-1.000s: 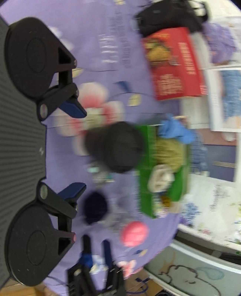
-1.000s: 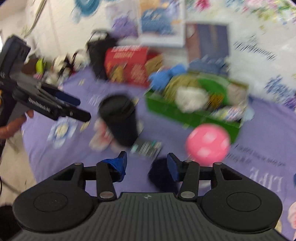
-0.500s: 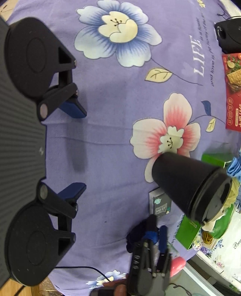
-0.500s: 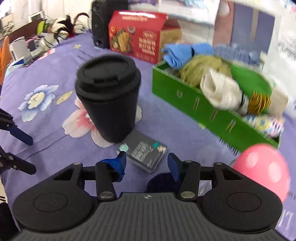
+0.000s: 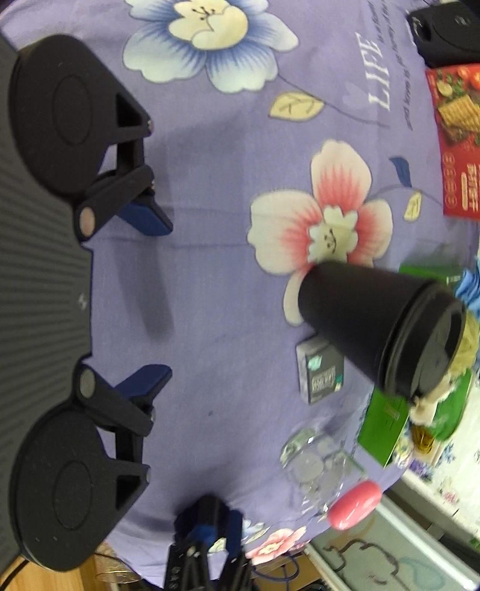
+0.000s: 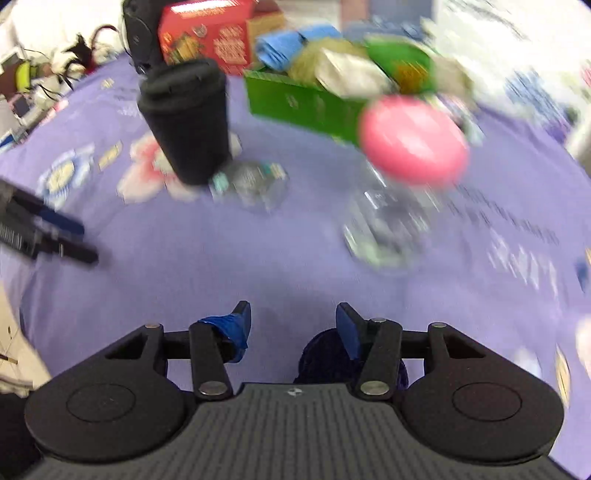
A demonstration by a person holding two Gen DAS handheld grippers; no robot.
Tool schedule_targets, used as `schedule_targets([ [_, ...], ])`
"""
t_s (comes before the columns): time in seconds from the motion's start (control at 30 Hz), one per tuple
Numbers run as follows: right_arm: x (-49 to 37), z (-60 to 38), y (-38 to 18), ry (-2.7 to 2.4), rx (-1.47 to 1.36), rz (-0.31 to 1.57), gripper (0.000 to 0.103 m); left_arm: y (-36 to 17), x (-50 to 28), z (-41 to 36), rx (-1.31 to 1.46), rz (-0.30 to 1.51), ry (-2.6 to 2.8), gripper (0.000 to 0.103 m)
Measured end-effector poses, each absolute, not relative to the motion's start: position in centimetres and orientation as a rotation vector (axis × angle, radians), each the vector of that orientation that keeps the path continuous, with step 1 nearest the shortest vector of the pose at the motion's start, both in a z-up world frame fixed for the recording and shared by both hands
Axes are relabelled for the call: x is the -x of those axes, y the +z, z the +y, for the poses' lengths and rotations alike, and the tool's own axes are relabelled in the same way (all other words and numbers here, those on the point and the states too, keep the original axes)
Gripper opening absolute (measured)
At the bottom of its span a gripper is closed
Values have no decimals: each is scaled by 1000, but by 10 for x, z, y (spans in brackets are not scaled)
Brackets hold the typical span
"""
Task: Organize soft objects
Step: 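Move both grippers back toward the dark tissue pack and purple scrunchie, then grasp the dark tissue pack with the left gripper while the right gripper grasps the purple scrunchie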
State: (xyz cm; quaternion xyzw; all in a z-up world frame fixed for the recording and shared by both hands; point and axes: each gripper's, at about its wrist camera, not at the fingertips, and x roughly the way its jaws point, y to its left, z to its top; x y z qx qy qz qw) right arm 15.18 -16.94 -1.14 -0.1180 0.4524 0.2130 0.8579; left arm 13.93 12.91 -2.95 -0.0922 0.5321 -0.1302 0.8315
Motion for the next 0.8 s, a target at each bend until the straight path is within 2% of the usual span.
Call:
schedule_targets([
  [0.17,-142,-179,19,498,89,828,36,-24,-142,116,179,1111,-295,77],
  [0.3,-167,-140,16,563,63,753,37,-15,-137,118,164,1083,-283,78],
  [0.63,-238,-86,-13,450,29,747,36,-30,-132,169,235,1112,-187,78],
  [0.8,-246,-72,-15,488,159,791,36,-34,-133,180,257,1103,-215,78],
])
